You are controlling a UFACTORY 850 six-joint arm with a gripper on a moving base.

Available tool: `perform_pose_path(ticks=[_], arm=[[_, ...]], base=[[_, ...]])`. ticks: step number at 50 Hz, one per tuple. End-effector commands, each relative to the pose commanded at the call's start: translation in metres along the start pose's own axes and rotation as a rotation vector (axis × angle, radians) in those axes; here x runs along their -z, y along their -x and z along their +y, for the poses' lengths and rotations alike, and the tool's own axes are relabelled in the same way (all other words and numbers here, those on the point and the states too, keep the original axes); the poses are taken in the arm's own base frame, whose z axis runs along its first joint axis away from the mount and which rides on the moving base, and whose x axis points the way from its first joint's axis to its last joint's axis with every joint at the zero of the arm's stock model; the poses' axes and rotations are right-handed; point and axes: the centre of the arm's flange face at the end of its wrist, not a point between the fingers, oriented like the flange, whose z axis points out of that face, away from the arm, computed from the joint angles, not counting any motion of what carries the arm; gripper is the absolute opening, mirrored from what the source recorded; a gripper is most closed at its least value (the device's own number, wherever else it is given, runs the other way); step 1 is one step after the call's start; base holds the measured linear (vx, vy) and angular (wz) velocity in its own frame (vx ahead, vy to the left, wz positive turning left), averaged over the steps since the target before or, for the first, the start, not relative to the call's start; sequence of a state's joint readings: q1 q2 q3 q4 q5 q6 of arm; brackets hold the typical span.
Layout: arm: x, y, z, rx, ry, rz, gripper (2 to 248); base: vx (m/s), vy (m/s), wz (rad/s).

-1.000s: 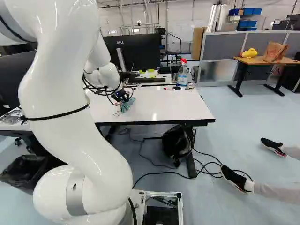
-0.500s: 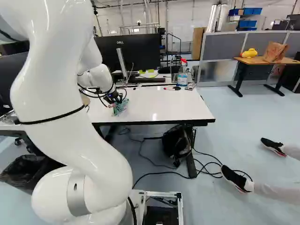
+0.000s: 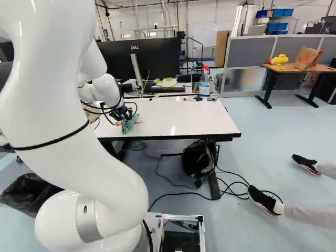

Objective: Clean the table with the green towel

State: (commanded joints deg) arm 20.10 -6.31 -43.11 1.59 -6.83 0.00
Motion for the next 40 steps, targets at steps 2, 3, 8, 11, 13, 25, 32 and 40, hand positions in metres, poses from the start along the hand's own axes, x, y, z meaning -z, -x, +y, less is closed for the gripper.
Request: perform_pose_path(ticks=[2, 3, 8, 11, 13, 25, 32, 40], arm=[[0.002, 0.003, 0.000, -0.001, 0.000, -0.001, 42], [0.003, 0.005, 0.001, -0.001, 0.001, -0.001, 42], [0.008, 0.013, 0.004, -0.007, 0.004, -0.003, 42], [0.010, 0.018, 0.006, -0.011, 0.007, -0.004, 42], [0.012, 0.021, 0.008, -0.015, 0.009, -0.005, 42], [0.022, 0.038, 0.023, -0.045, 0.026, -0.007, 42], [0.026, 0.046, 0.033, -0.067, 0.038, -0.007, 42], [0.029, 0.051, 0.045, -0.094, 0.054, -0.006, 42]], base=[[0.000, 0.000, 0.000], [0.000, 0.000, 0.000], [0.000, 0.000, 0.000], [0.000, 0.000, 0.000], [0.000, 0.000, 0.000], [0.000, 0.000, 0.000], [0.000, 0.000, 0.000], [0.000, 0.000, 0.000]])
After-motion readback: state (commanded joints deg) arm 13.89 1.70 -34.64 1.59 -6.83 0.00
